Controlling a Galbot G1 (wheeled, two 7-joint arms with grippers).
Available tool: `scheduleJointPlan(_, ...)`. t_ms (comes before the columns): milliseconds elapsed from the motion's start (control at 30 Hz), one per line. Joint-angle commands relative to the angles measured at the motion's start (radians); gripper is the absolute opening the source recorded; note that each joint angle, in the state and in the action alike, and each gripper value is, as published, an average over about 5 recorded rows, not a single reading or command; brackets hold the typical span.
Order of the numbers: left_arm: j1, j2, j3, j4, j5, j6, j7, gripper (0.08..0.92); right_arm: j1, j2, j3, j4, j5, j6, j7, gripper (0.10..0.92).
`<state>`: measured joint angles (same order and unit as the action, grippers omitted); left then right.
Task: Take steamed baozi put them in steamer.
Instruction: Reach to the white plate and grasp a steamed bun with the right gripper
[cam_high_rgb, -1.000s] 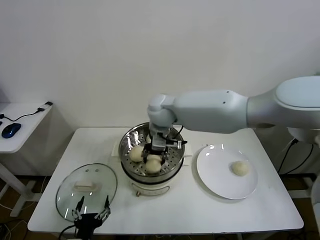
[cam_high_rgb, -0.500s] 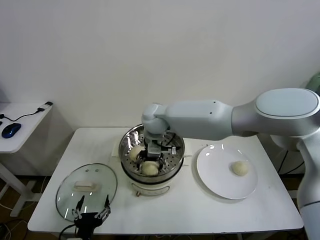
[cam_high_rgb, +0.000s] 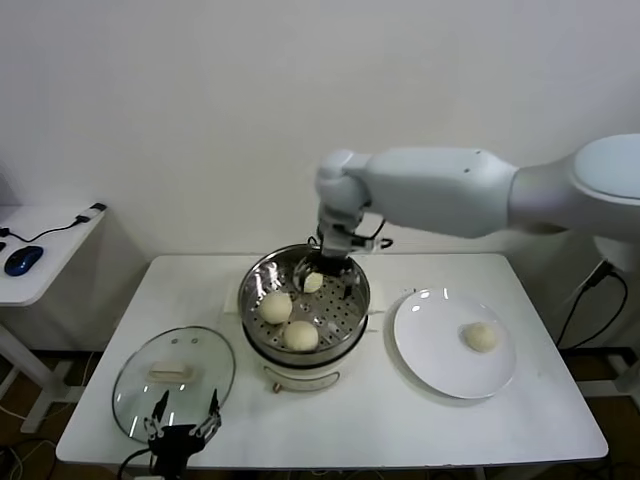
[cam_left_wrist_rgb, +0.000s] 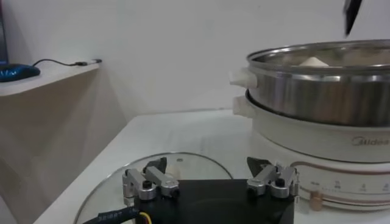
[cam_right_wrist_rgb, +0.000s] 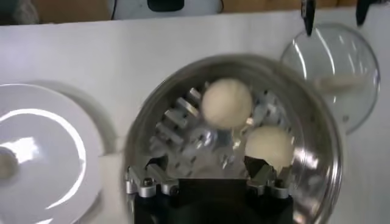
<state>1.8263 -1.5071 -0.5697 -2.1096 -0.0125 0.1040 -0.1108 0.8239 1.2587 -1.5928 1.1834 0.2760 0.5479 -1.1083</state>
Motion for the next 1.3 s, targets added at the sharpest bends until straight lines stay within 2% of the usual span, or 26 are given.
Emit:
scheduleJointPlan(33,-0.001,0.001,0.000,0.001,-0.001,0.000,0.000,0.823,0.137,-0.310,-0.203,-0.145,0.234,-0.241,-0.088,0.823)
scheduleJointPlan(267,-0.005,0.001,-0.002,-0.001,-0.005,0.001,0.002,0.823,0.015,-0.545,-0.223,-0.038,0.234,-0.560,0.034,0.823)
scheduleJointPlan(367,-0.005,0.000,-0.005,-0.001,-0.008,0.001,0.002,0.823,-0.078,-0.601,-0.169,-0.010,0.213,-0.642,0.062,0.823)
scheduleJointPlan(600,-0.001,-0.004,-0.011,-0.010,-0.015,-0.005,0.006,0.823,-0.361,-0.631,0.071,-0.100,0.064,-0.676,0.092,0.823)
scheduleJointPlan(800,0.004,-0.008,-0.015,-0.010,-0.016,-0.009,0.007,0.823,-0.519,-0.587,0.222,-0.199,0.006,-0.675,0.099,0.823)
scheduleJointPlan(1300,0.006,-0.008,-0.018,-0.002,-0.014,-0.009,0.008,0.823,-0.619,-0.491,0.296,-0.259,-0.067,-0.681,0.111,0.823)
